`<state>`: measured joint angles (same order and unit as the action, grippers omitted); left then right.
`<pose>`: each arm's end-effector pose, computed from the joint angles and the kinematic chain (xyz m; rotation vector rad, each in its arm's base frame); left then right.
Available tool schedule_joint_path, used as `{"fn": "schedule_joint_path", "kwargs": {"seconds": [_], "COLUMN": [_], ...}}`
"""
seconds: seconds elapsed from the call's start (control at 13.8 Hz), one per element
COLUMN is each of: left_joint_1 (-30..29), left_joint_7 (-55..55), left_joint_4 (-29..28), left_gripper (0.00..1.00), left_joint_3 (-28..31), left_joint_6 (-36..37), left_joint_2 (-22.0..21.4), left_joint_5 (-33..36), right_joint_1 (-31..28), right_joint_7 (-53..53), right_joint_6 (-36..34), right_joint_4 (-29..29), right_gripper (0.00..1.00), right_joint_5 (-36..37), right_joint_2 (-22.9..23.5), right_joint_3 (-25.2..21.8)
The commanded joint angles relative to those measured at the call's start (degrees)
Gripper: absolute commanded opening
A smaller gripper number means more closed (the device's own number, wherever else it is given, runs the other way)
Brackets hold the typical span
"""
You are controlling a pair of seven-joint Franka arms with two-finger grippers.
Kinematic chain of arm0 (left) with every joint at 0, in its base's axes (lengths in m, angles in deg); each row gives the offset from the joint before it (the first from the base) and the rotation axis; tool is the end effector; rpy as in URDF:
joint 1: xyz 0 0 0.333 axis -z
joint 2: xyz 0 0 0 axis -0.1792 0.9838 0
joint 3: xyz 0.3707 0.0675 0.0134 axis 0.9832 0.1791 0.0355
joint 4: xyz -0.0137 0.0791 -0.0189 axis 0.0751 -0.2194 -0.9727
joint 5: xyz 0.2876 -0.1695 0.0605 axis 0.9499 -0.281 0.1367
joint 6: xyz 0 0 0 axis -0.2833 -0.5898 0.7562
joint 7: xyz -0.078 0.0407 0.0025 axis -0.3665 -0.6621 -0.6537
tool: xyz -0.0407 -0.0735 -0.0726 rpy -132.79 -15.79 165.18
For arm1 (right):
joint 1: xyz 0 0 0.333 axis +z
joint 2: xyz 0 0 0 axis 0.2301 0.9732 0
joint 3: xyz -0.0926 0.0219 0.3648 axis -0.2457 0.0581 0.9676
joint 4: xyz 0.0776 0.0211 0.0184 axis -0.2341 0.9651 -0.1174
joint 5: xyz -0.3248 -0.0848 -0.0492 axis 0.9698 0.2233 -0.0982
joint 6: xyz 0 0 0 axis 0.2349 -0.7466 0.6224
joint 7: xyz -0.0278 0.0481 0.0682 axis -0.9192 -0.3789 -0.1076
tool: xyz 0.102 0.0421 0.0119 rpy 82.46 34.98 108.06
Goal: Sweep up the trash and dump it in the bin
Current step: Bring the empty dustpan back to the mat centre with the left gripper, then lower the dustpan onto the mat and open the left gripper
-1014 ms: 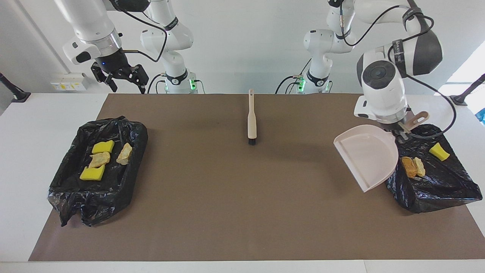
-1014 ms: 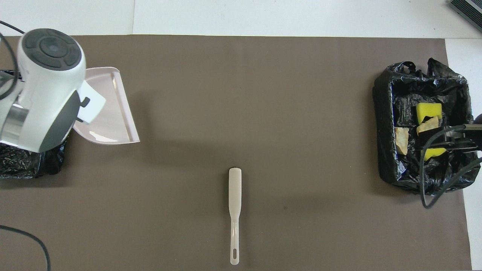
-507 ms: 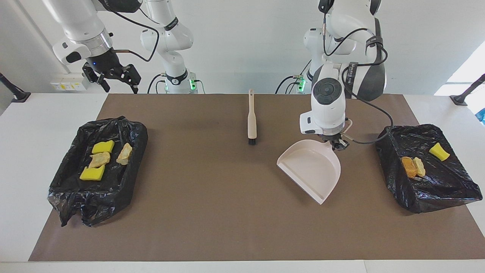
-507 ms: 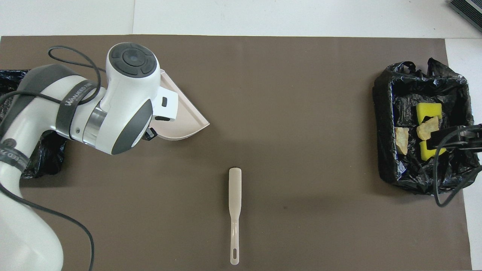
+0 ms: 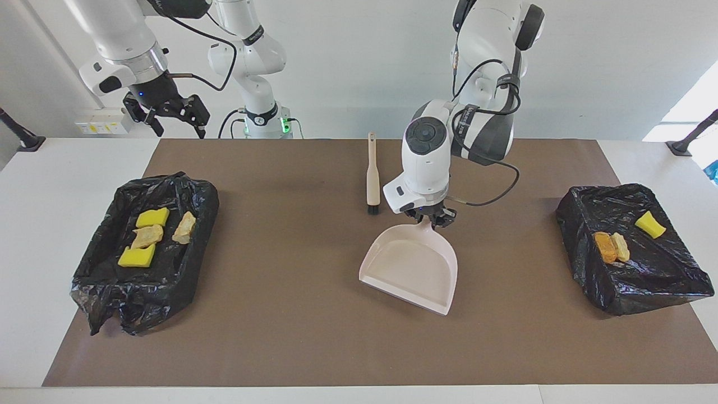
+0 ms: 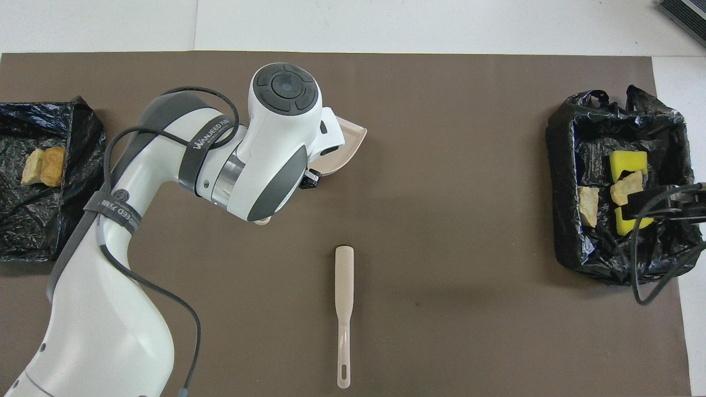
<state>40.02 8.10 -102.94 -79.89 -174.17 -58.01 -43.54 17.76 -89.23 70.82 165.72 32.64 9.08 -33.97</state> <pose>0.5774 -0.3465 0.4897 -2.9391 0.6061 0.1087 0.4552 -0.0193 0.6896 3.1360 -0.1250 -0.0811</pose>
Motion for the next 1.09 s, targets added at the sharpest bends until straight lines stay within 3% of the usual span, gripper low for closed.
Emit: {"fn": "schedule_joint_path", "kwargs": {"seconds": [0.0, 0.29, 0.43, 0.72, 1.01], "left_joint_1": [1.85, 4.14, 3.44, 3.43, 4.31], "left_joint_7": [-9.81, -20.98, -22.06, -21.27, -15.29], "left_joint_4": [6.18, 12.42, 11.91, 9.19, 2.33], "left_gripper": [0.00, 0.00, 0.00, 0.00, 0.00], "left_joint_3": [0.95, 0.95, 0.86, 1.13, 1.22], "left_joint_6": [-2.93, -5.14, -8.38, -11.03, -15.08], "left_joint_2": [4.84, 12.49, 12.41, 12.06, 9.60], "left_joint_5": [-1.62, -3.28, -7.41, -7.95, -7.69], "right_joint_1": [-0.32, -0.32, -0.33, -0.33, -0.15], "right_joint_7": [1.36, 1.36, 1.45, 1.54, 1.62], "right_joint_6": [-0.41, -0.50, -0.50, 0.72, 2.23], "right_joint_4": [-0.01, -0.01, -0.01, 0.08, 0.34], "right_gripper": [1.00, 1.00, 1.00, 1.00, 1.00], "right_joint_5": [-1.05, -1.05, -1.05, 0.18, 0.18], "right_joint_2": [-0.43, -0.43, -0.52, -0.43, -0.52], "right_joint_3": [0.11, 0.11, 0.20, 0.11, 0.20]}}
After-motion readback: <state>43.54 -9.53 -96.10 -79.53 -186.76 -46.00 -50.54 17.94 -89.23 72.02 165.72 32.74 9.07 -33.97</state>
